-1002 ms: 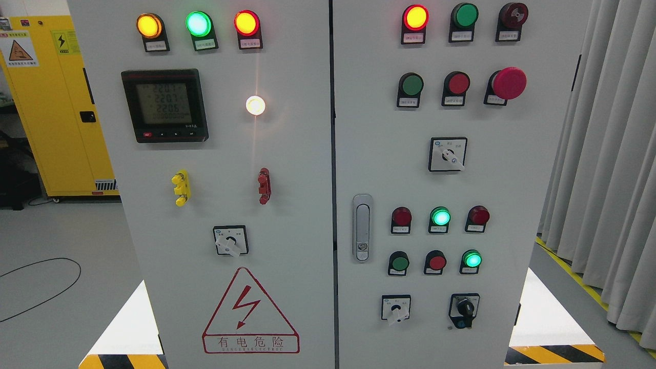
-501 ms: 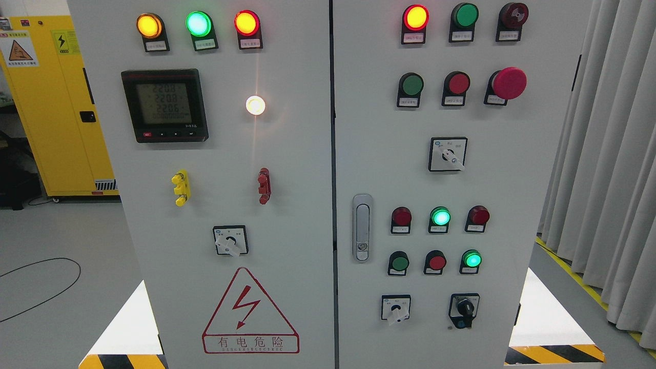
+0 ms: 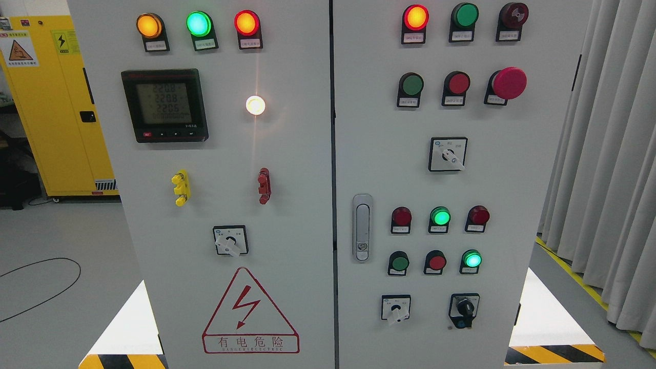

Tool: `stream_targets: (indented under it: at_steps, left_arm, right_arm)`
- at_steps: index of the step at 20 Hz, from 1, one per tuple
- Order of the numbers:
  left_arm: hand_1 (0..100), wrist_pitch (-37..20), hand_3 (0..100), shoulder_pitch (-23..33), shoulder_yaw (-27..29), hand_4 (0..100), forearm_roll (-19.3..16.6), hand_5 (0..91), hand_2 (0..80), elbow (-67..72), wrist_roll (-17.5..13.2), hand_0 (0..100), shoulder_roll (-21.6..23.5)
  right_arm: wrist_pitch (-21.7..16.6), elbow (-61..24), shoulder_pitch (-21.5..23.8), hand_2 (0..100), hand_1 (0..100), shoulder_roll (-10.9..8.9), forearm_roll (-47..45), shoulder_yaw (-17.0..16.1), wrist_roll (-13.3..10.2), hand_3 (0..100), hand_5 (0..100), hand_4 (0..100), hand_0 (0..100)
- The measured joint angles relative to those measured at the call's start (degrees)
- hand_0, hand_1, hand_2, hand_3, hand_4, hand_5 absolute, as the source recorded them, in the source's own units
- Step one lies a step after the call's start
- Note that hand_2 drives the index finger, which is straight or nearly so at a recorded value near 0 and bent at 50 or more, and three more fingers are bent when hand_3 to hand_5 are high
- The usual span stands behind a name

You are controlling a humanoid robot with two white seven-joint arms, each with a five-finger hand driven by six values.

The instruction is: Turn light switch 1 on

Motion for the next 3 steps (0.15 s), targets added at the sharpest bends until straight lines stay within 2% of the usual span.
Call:
stream_targets:
  at_steps: [3]
  left_arm:
    - [0,0.0,0,-0.8,-0.8,0,0.7,0.0,0.0,1.8,0.7,37,-0.1]
  right_arm:
    - [0.0,0.0,0.0,4,50,0.0,0.0,0.0,0.0,0,0,0,0]
